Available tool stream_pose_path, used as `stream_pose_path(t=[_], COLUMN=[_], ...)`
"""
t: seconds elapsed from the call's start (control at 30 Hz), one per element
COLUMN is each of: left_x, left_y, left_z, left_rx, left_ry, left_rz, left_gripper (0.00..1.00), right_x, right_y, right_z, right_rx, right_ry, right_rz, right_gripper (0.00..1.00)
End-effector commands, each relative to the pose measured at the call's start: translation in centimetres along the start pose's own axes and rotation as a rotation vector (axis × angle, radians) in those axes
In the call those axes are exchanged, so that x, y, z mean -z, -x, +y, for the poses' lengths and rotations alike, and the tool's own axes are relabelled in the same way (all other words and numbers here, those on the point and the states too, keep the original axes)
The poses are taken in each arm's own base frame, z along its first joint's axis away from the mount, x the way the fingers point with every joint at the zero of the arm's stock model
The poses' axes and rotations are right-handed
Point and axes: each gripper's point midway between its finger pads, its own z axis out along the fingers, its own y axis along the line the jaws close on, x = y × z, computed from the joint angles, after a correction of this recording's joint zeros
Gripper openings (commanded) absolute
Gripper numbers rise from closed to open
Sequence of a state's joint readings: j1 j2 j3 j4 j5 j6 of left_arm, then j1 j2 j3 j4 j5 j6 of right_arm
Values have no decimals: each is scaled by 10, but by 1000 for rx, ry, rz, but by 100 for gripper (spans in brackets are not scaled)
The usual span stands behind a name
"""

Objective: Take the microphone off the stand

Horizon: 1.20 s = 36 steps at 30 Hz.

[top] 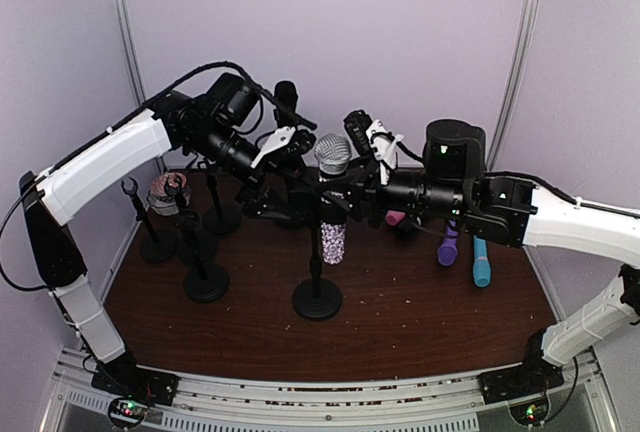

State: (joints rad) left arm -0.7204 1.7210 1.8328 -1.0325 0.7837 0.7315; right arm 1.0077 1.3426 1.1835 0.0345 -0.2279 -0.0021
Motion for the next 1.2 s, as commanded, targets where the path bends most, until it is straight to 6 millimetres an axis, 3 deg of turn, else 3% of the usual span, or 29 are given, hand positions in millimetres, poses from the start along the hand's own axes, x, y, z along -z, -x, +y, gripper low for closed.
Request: stream_pose_path(t=[0.0,0.23,0.43,0.53,0.73,0.93,1.03,1.17], left_x=[13,11,4,4,7,5,3,2], left_y=[20,17,6,11,17,14,10,7], left_z=[-2,-4,-5,-2,-1,-1,1,5], left_rx=[-96,-115,-108,-112,-122,-120,-116,-100], left_ry=[-42,-73,-96,-99,-96,-98,-96,-83], left_rz=[-74,-64,-38,-54,-70,-61,-47,-27], left_gripper=[83,68,73,70,53,28,13,9], right_x=[5,7,6,6,7,11,16,27], right_y=[29,36,33,34,36,43,55,77], right_z=[7,2,4,5,5,5,5,7], right_rx=[51,51,48,47,50,56,66,77], right_ry=[49,46,62,65,68,65,62,62], right_rz=[-56,-72,-67,-67,-69,-82,-108,-152], right_gripper=[4,4,4,4,4,4,4,5])
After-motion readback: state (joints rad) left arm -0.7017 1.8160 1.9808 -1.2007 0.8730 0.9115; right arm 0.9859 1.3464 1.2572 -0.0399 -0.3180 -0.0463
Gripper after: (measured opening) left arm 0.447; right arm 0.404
